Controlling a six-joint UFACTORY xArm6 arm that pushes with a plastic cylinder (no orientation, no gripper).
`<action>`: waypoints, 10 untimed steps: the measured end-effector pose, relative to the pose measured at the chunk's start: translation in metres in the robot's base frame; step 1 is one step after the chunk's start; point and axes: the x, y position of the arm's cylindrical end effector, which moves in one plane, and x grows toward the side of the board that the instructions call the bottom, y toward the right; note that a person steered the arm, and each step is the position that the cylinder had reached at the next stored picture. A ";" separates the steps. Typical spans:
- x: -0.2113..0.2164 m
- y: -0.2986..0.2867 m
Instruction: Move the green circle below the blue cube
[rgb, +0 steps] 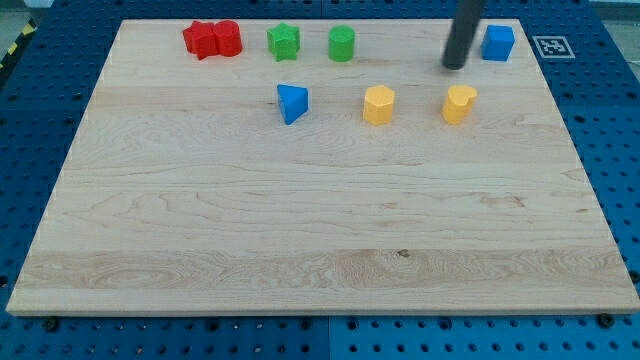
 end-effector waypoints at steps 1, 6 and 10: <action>0.011 -0.040; -0.100 -0.152; -0.077 -0.176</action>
